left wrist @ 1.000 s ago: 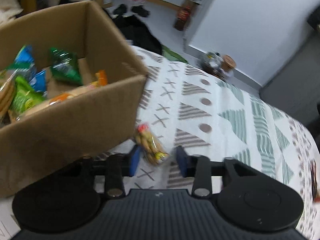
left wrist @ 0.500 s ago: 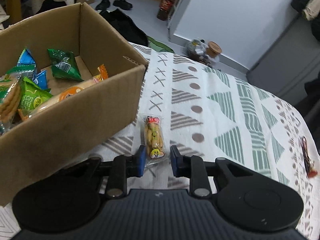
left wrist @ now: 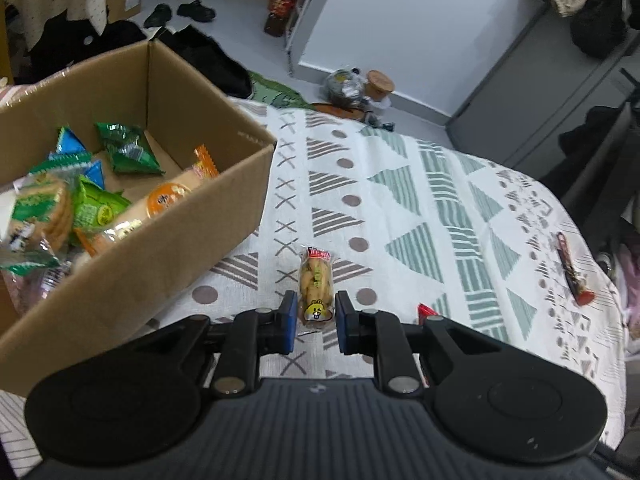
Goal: Organize snacks
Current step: 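Carry the small peanut packet and red candy over the box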
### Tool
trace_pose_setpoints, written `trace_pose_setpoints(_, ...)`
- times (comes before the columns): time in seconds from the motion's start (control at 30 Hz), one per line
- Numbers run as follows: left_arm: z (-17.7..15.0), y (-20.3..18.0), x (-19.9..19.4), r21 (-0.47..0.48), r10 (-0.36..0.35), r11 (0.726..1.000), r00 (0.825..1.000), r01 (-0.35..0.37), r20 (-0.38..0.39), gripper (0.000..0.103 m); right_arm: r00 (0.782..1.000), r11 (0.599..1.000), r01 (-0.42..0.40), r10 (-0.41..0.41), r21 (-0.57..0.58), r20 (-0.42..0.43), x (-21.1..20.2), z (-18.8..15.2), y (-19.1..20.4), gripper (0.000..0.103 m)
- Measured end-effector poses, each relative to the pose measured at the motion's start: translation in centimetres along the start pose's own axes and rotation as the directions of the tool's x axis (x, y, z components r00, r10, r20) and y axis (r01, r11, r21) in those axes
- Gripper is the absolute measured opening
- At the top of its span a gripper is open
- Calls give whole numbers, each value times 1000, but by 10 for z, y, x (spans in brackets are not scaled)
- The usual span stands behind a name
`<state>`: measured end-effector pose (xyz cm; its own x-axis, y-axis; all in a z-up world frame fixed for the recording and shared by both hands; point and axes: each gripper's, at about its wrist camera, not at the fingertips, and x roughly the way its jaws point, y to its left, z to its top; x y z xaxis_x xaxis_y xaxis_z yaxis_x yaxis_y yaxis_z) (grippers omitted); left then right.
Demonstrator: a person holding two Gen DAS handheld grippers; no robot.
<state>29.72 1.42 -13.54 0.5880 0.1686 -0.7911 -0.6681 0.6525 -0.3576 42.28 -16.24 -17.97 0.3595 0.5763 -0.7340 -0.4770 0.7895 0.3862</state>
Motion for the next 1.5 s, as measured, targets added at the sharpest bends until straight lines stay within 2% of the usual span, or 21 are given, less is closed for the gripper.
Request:
trace_pose_setpoints(0.5, 19, 24, -63, 30, -73, 997, 996, 72, 46, 18, 994, 997, -29, 36, -73, 108, -45, -3, 60, 21)
trace_pose_setpoints(0.8, 43, 61, -93, -33, -92, 995, 993, 94, 68, 18, 989, 997, -42, 51, -67, 137, -63, -7, 94, 21)
trace_pose_setpoints(0.93, 56, 72, -104, -32, -96, 995, 993, 98, 73, 18, 987, 996, -43, 54, -74, 153, -72, -5, 115, 21)
trace_pose_setpoints(1.2, 84, 92, -105, -51, -115, 992, 991, 119, 66, 18, 983, 998, -53, 59, -41, 174, -72, -4, 145, 21)
trace_pose_setpoints(1.4, 105, 104, -91, -76, -153, 985, 988, 154, 14, 19, 985, 999, -43, 46, -17, 167, -67, 3, 163, 21)
trace_pose_setpoints(1.5, 112, 105, -86, -81, -166, 983, 986, 166, 5, 22, 986, 999, -35, 39, -29, 162, -62, 9, 174, 21)
